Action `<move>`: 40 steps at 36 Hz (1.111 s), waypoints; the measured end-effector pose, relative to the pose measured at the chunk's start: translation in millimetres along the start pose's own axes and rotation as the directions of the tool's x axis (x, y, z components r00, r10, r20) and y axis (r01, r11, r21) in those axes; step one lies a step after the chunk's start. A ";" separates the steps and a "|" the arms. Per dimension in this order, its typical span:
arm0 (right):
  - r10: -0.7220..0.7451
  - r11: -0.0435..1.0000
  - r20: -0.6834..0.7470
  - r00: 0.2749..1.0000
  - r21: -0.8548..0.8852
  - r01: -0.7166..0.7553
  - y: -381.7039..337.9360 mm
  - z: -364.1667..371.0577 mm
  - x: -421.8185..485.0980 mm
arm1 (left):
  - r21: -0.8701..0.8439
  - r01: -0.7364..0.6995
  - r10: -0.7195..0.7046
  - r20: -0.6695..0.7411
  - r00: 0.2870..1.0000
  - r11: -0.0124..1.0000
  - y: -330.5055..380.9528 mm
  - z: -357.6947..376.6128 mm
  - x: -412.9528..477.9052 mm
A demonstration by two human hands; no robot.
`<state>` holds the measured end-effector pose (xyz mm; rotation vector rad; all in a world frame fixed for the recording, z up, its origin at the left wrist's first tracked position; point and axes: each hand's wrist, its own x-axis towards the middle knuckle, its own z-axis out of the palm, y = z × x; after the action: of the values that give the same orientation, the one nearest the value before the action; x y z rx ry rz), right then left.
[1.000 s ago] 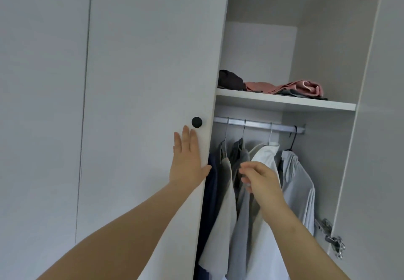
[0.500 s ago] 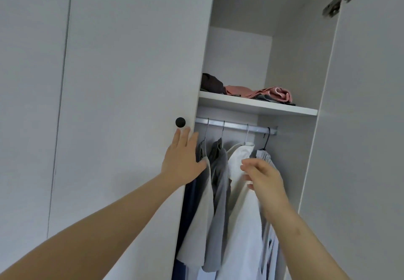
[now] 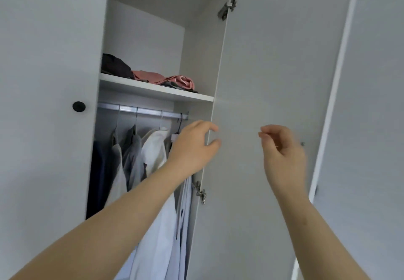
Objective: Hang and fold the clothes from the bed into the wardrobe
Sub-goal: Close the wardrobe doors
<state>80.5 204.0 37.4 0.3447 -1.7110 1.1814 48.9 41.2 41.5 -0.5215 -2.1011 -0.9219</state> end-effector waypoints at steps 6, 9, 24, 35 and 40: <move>0.038 0.983 -0.263 0.964 -0.161 -0.083 25.0 -49.5 6.5 | -0.081 -0.015 0.019 0.059 0.998 0.997 33.1 42.2 2.6; 0.254 0.964 -0.190 0.948 -0.026 -0.264 34.4 -63.5 12.2 | -0.093 -0.024 0.031 0.076 0.997 0.995 41.4 56.3 1.2; 0.237 0.957 -0.122 0.964 0.199 -0.210 38.3 -56.7 -10.5 | -0.135 -0.067 0.058 -0.071 0.996 0.989 45.6 40.6 -9.1; -0.074 0.950 -0.041 0.996 0.301 0.082 9.8 1.2 -22.6 | -0.051 -0.085 0.072 -0.211 0.975 0.995 4.5 -18.0 -14.5; -0.052 0.907 0.017 0.999 0.420 0.040 -0.5 37.4 -26.7 | 0.010 -0.074 0.074 -0.286 0.955 0.997 -17.1 -50.1 -18.2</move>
<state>72.6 165.2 14.0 0.6619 -1.4508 1.5149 74.1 -8.8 41.9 -0.4353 -1.8081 -0.8974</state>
